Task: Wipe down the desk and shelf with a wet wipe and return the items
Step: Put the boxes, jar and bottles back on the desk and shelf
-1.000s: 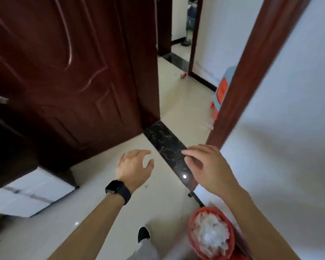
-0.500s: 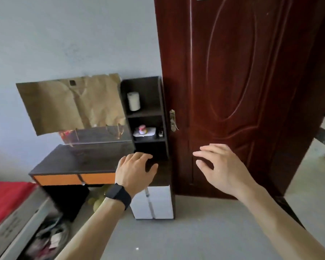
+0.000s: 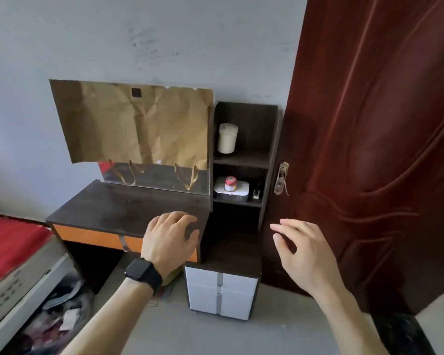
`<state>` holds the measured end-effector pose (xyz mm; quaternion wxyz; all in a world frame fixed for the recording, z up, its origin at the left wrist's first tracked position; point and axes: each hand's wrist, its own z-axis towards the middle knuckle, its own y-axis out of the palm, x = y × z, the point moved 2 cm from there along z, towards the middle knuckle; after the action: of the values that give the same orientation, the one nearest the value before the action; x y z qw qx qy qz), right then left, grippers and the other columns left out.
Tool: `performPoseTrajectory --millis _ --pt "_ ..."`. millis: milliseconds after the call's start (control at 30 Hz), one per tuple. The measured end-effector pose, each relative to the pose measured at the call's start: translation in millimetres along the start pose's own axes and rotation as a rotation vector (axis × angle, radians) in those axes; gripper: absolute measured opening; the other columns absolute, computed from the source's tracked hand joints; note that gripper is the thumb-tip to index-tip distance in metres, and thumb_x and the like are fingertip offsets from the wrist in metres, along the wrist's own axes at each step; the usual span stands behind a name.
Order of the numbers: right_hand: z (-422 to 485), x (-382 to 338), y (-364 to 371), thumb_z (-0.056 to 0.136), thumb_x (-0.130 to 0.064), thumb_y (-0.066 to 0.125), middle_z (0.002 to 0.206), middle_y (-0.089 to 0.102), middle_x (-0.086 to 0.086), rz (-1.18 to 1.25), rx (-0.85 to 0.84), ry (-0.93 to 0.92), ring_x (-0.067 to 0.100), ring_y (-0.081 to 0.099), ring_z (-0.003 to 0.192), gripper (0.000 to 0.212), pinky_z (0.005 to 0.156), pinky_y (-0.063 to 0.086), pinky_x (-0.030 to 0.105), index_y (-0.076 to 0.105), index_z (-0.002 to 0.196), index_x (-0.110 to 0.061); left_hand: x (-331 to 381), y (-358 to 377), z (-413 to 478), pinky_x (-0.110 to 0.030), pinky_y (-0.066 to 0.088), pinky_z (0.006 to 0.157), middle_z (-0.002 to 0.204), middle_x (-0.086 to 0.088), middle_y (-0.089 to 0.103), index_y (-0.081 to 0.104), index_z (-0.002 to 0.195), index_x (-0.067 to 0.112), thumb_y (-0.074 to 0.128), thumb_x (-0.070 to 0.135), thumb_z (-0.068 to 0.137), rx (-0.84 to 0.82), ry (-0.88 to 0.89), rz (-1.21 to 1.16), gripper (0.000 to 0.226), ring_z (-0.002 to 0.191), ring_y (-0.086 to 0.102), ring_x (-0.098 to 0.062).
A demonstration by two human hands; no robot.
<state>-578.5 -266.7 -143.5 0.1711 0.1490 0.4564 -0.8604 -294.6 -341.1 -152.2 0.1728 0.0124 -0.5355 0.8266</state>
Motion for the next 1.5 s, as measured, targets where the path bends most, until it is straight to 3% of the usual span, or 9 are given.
performPoseTrajectory --millis 133,433,633,867,933,1033,1200,1400,1500 --pt "35 26 67 0.091 -0.028 0.065 0.115 0.067 -0.013 -0.044 -0.069 0.020 0.016 0.054 0.113 0.023 0.086 0.054 0.039 0.073 0.112 -0.031 -26 57 37 -0.038 0.043 0.100 0.114 0.012 0.067 0.069 0.112 0.033 0.064 0.041 0.086 -0.065 0.021 0.049 0.027 0.110 0.060 -0.018" --pt "156 76 203 0.098 -0.037 0.050 0.128 0.063 -0.014 -0.108 -0.486 0.011 0.018 0.049 0.123 0.037 0.096 0.048 0.037 0.059 0.134 -0.034 -58 172 148 -0.038 0.041 0.101 0.122 0.008 0.065 0.064 0.121 0.033 0.056 0.042 0.090 -0.295 -0.068 0.022 0.033 0.115 0.057 -0.021" --pt "226 95 275 0.097 -0.037 0.049 0.136 0.059 -0.008 -0.142 -0.605 0.079 0.022 0.049 0.123 0.041 0.099 0.046 0.039 0.053 0.138 -0.031 -66 237 214 -0.036 0.039 0.100 0.127 0.008 0.061 0.057 0.129 0.033 0.050 0.044 0.090 -0.410 -0.045 0.003 0.040 0.119 0.054 -0.021" --pt "301 116 360 0.092 -0.050 0.057 0.153 0.034 0.005 -0.101 -0.606 0.370 0.029 0.046 0.133 0.080 0.094 0.046 0.039 0.015 0.155 -0.025 -63 319 300 -0.042 0.046 0.090 0.123 -0.006 0.061 0.011 0.153 0.034 0.048 0.047 0.092 -0.672 0.000 -0.057 0.073 0.113 0.059 -0.031" --pt "321 123 382 0.089 -0.055 0.061 0.154 0.029 0.007 -0.081 -0.622 0.448 0.031 0.046 0.133 0.087 0.093 0.047 0.040 0.012 0.155 -0.025 -58 339 321 -0.044 0.048 0.087 0.121 -0.008 0.062 0.006 0.153 0.038 0.045 0.051 0.092 -0.739 -0.071 -0.141 0.074 0.110 0.060 -0.033" --pt "338 136 412 0.084 -0.062 0.063 0.151 0.035 0.007 -0.077 -0.658 0.532 0.032 0.046 0.133 0.085 0.096 0.046 0.043 0.020 0.150 -0.029 -56 364 340 -0.046 0.049 0.089 0.128 -0.011 0.057 0.015 0.149 0.041 0.040 0.055 0.093 -0.806 -0.342 -0.398 0.063 0.113 0.058 -0.038" --pt "335 151 433 0.080 -0.063 0.068 0.132 0.059 0.005 0.009 -0.550 0.604 0.028 0.059 0.118 0.070 0.093 0.050 0.036 0.044 0.133 -0.023 -51 394 340 -0.047 0.049 0.096 0.132 -0.010 0.054 0.030 0.146 0.040 0.039 0.051 0.098 -0.738 -0.640 -0.638 0.050 0.117 0.057 -0.036" --pt "328 162 432 0.080 -0.058 0.072 0.126 0.063 -0.003 0.219 -0.530 0.669 0.018 0.060 0.115 0.067 0.090 0.046 0.023 0.046 0.134 -0.027 -40 403 329 -0.038 0.050 0.085 0.117 -0.003 0.061 0.055 0.126 0.029 0.047 0.043 0.100 -0.479 -0.806 -0.702 0.031 0.107 0.060 -0.027" --pt "321 168 424 0.077 -0.056 0.076 0.117 0.062 -0.009 0.310 -0.515 0.703 0.013 0.061 0.111 0.069 0.090 0.048 0.023 0.045 0.134 -0.030 -30 401 329 -0.029 0.044 0.076 0.101 0.001 0.066 0.063 0.107 0.027 0.055 0.040 0.096 -0.347 -1.042 -0.816 0.019 0.097 0.063 -0.025"
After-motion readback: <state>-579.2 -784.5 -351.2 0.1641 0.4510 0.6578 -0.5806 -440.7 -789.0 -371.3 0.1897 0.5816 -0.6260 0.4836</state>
